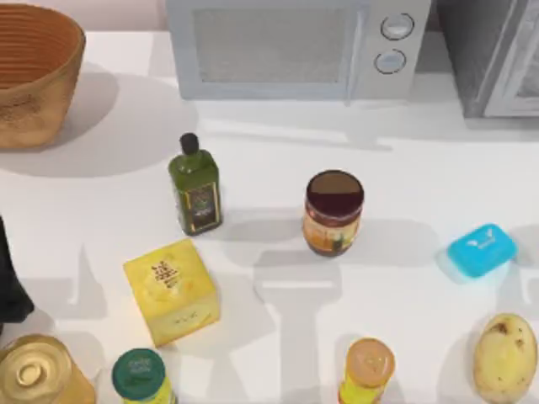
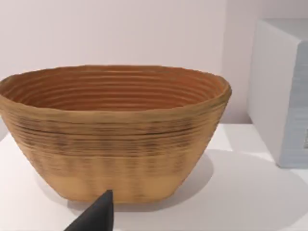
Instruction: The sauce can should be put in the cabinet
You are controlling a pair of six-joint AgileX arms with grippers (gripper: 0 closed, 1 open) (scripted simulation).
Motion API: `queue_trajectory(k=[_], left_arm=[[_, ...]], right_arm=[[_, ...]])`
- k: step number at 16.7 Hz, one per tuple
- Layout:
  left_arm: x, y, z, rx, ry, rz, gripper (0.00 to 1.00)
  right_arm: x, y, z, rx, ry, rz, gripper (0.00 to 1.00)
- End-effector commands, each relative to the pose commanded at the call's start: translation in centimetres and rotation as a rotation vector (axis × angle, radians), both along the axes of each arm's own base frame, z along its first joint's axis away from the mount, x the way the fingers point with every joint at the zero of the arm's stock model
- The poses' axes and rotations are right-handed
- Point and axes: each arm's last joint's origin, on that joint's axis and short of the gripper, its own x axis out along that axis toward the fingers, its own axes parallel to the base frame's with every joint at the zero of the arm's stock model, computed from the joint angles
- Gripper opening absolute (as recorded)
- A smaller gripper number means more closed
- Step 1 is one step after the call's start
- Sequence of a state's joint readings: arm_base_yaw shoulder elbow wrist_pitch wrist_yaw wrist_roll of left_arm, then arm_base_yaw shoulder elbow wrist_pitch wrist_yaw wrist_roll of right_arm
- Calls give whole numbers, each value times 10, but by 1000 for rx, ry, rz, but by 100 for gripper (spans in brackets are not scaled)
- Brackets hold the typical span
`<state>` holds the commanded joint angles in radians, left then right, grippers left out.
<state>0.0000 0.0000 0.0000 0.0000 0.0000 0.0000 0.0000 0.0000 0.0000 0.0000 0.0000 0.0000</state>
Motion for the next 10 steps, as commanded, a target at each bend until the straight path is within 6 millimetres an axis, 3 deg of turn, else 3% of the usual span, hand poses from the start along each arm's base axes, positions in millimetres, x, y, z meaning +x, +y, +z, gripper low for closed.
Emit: queue_trajectory(k=[4, 10], left_arm=[[0, 0, 0, 0, 0, 0, 100], [0, 0, 0, 0, 0, 0, 100]], right_arm=[[0, 1, 5, -24, 16, 21, 100], [21, 12, 48, -239, 190, 244, 100]])
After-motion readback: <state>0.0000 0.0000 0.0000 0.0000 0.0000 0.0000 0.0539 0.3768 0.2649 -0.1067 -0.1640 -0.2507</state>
